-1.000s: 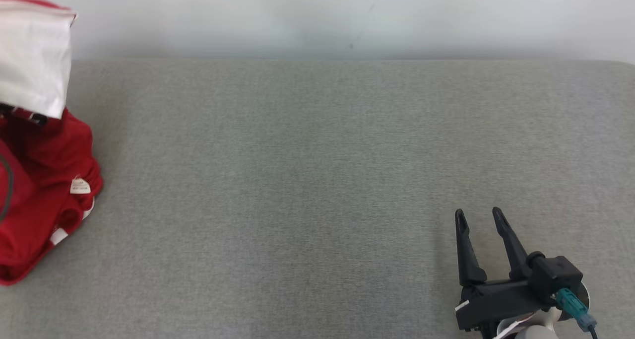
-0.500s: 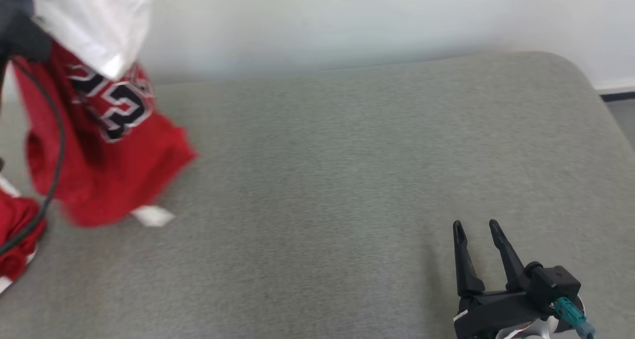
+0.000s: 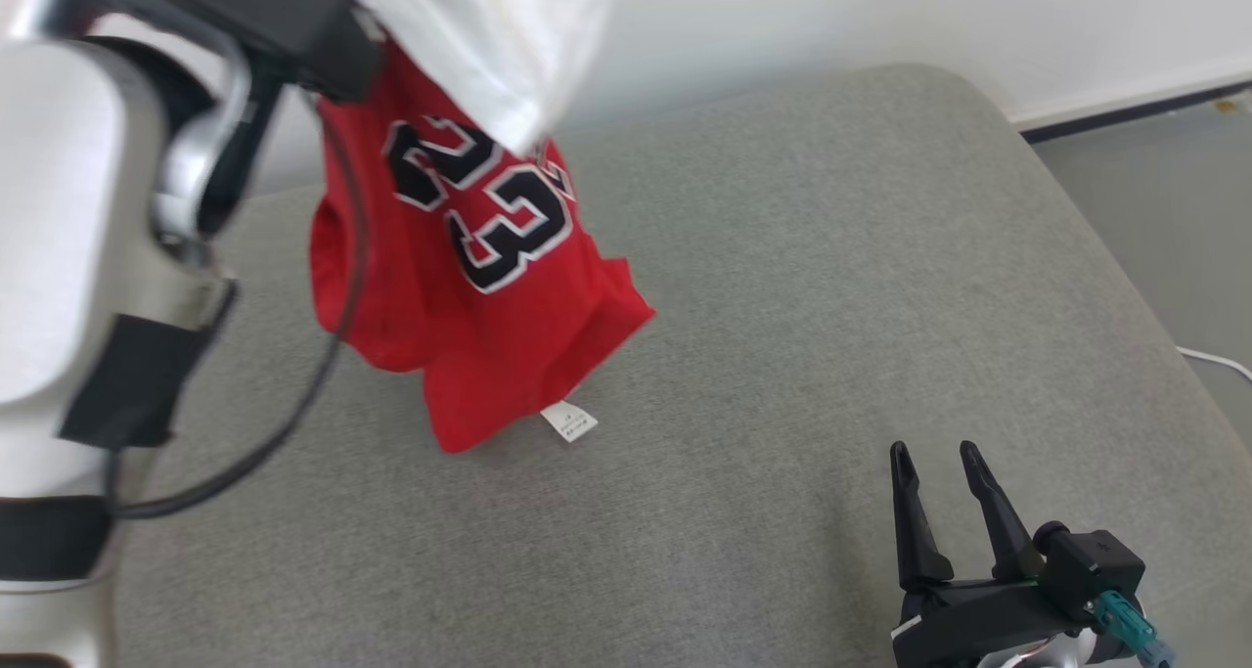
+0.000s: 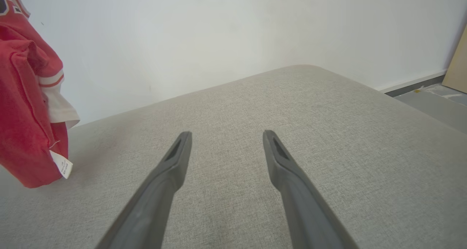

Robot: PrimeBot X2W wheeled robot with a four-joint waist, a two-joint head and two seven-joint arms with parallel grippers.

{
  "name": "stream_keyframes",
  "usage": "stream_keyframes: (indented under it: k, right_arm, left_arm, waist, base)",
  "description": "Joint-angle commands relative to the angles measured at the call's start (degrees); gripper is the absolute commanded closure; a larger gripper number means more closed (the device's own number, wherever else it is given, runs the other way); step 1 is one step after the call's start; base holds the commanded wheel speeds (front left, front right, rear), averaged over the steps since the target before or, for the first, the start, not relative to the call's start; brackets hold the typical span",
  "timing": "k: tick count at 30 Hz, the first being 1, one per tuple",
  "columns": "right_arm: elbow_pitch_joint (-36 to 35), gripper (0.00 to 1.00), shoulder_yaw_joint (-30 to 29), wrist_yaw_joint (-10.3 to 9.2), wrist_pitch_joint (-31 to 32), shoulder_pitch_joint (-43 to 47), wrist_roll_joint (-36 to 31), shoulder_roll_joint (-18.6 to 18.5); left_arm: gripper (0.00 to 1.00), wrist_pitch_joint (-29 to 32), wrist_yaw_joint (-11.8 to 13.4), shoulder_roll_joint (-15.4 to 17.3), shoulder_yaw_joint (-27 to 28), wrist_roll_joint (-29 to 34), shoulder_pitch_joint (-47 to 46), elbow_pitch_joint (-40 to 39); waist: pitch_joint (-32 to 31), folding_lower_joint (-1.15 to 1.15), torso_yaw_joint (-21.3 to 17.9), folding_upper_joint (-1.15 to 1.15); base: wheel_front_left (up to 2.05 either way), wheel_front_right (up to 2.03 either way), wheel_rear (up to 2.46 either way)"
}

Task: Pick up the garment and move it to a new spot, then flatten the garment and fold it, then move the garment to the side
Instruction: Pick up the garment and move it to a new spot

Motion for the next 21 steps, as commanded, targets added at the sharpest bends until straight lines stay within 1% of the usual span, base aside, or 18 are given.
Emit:
stream_keyframes:
  k: [1,2,3,4,5,8,15,20,21]
  right_arm:
    - [0.08,0.0,-0.11,-0.12,-0.09,0.36,0.11,-0.01]
    - [0.1,0.0,-0.23,-0.12,-0.09,0.28,0.11,0.0]
    - [0.11,0.0,-0.42,-0.12,-0.09,0.04,0.09,0.0]
    - [0.1,0.0,-0.45,-0.12,-0.09,-0.06,0.06,0.0]
    - [0.23,0.0,-0.56,-0.12,-0.09,-0.2,-0.11,-0.01]
    - [0.36,0.0,-0.71,-0.12,-0.09,-0.44,-0.28,0.0]
    - [1.52,0.0,-0.22,-0.12,-0.09,-1.4,-0.42,-0.01]
    - [2.76,0.0,0.37,-0.12,-0.09,-2.06,-0.65,0.0]
    - [3.03,0.0,0.43,-0.12,-0.08,-2.18,-0.71,-0.02]
  left_arm:
    - [1.0,-0.28,0.21,-0.48,-0.15,-0.2,-0.79,-0.21]
    - [1.0,-0.52,0.32,-1.32,-0.62,-0.24,-0.66,-0.32]
    - [1.0,-1.05,0.52,-3.07,-1.48,-0.63,-0.03,-0.47]
    - [1.0,-1.25,0.45,-3.82,-2.04,-0.76,0.55,-0.49]
    - [1.0,-2.01,0.86,-5.32,-2.64,-1.24,2.08,-0.49]
    - [1.0,-2.83,1.26,-7.11,-4.04,-2.24,5.85,-0.05]
    - [1.0,-5.62,2.39,-8.79,-6.9,-3.99,19.12,4.63]
    - [1.0,-7.3,1.9,-9.44,-9.68,-4.28,26.37,10.95]
    - [1.0,-7.83,1.68,-10.13,-9.88,-5.11,27.45,12.26]
  waist:
    - [0.84,0.0,-1.44,0.0]
    - [1.03,0.0,-1.66,0.0]
    - [1.37,0.0,-1.92,0.0]
    - [1.54,0.0,-1.98,0.0]
    - [1.81,0.0,-1.97,0.0]
    - [2.27,0.0,-1.61,0.0]
    - [2.82,0.0,-0.85,0.0]
    - [2.7,0.0,-0.17,0.0]
    - [2.66,0.0,-0.06,0.0]
  base:
    - [0.0,0.0,0.0]
    - [0.0,0.0,0.0]
    - [0.0,0.0,0.0]
    - [0.0,0.0,0.0]
    - [0.0,0.0,0.0]
    - [0.0,0.0,0.0]
    - [0.0,0.0,0.0]
    - [0.0,0.0,0.0]
    - [0.0,0.0,0.0]
